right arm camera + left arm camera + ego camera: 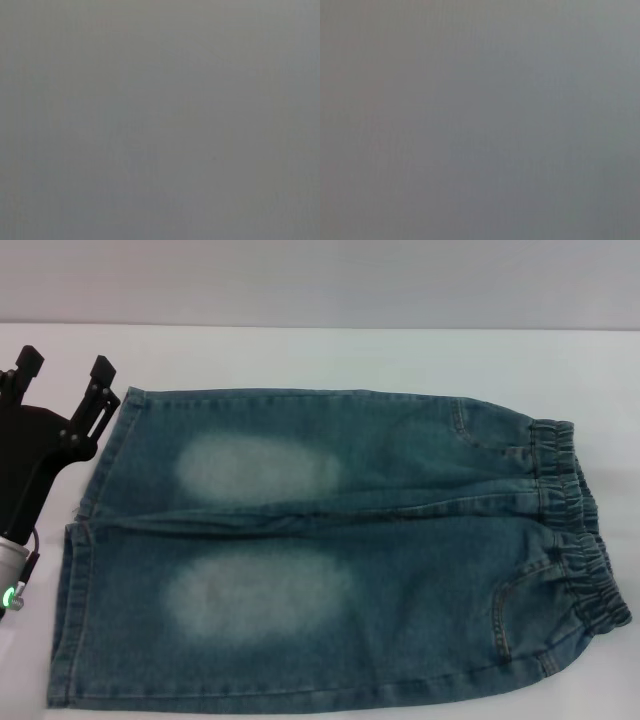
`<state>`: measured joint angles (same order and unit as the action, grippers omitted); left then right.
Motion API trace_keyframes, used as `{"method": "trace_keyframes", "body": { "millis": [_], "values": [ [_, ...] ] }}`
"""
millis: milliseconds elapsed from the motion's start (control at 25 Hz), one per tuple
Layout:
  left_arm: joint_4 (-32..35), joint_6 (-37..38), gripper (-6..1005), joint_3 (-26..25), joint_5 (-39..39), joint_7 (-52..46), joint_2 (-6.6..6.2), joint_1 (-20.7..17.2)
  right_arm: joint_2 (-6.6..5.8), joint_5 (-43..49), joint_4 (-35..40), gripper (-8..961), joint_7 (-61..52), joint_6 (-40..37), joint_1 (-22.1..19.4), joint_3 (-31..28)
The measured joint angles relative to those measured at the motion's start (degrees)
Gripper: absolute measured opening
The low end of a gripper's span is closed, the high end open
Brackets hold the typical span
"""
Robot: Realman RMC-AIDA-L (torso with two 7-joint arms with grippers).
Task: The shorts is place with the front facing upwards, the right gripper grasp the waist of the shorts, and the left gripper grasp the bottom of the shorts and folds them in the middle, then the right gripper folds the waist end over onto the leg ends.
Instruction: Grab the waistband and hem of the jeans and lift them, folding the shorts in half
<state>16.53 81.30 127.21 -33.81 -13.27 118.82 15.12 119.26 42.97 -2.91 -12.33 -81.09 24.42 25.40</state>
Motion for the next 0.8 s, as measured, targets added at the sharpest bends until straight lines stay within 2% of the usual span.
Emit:
{"method": "trace_keyframes", "body": {
  "millis": [520,680,800],
  "values": [
    [0.36,0.97,810,0.06,0.18,-0.38,0.0,-0.92,-0.06,0.0,0.1,797,-6.09,-4.2,-2.68,-0.59],
    [0.51,2.13,810,0.07,0.13,-4.5,-0.07,-1.58,-0.09,0.0,0.04,797,-7.74,-4.95,-3.22,-0.71],
    [-1.93,2.05,810,1.02,1.27,-11.8,-0.86,0.27,-0.09,0.0,0.02,797,-8.72,-5.12,-3.62,-0.71]
  ]
}}
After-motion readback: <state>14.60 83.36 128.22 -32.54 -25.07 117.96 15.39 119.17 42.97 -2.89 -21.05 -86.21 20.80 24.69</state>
